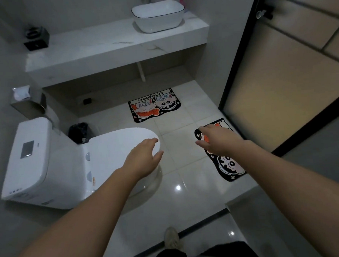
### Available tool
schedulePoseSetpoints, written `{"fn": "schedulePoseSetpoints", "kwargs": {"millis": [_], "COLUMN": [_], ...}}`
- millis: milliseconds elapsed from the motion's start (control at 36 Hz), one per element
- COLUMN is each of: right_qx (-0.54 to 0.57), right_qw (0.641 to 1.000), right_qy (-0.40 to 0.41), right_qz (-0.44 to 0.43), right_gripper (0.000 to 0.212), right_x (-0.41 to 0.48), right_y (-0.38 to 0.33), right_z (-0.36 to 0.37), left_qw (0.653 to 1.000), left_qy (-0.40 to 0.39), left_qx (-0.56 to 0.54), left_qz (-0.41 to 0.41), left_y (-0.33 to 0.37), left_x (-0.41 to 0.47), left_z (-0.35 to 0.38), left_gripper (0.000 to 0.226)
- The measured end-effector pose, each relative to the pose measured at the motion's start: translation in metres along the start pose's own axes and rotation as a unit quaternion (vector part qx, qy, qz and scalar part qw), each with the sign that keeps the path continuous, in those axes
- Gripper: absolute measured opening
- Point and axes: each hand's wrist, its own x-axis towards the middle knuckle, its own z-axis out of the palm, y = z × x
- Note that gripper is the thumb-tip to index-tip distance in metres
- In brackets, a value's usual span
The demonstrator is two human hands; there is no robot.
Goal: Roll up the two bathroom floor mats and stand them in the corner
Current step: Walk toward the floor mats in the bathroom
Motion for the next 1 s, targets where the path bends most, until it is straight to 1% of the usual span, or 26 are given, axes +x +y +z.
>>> {"fn": "schedulePoseSetpoints", "kwargs": {"millis": [83,306,445,639,806,889,1001], "right_qx": [0.010,0.021,0.006,-0.003,-0.007,-0.015,-0.016], "right_qw": [1.000,0.999,1.000,1.000,0.999,0.998,0.996], "right_qy": [0.014,0.018,0.011,0.004,-0.030,-0.043,-0.036], "right_qz": [0.012,0.024,0.016,-0.016,-0.021,-0.051,-0.084], "right_gripper": [0.054,0.048,0.052,0.050,0.052,0.052,0.049], "right_x": [0.021,0.067,0.111,0.199,0.278,0.313,0.352], "right_y": [0.003,0.023,0.038,0.081,0.126,0.138,0.146], "right_z": [-0.005,-0.013,-0.018,-0.037,-0.050,-0.054,-0.062], "left_qw": [1.000,1.000,0.999,0.997,0.995,0.992,0.988], "left_qy": [0.003,0.013,0.006,0.039,0.042,0.058,0.068], "left_qx": [0.006,-0.003,-0.003,-0.009,-0.028,-0.037,-0.043], "left_qz": [-0.006,-0.020,-0.034,-0.063,-0.086,-0.108,-0.129], "left_y": [-0.012,-0.027,-0.024,-0.015,-0.003,-0.002,-0.003], "left_x": [0.024,0.074,0.114,0.201,0.271,0.299,0.327], "left_z": [-0.008,-0.011,-0.008,-0.010,-0.010,-0.009,-0.007], "left_gripper": [0.050,0.046,0.048,0.048,0.049,0.048,0.048]}}
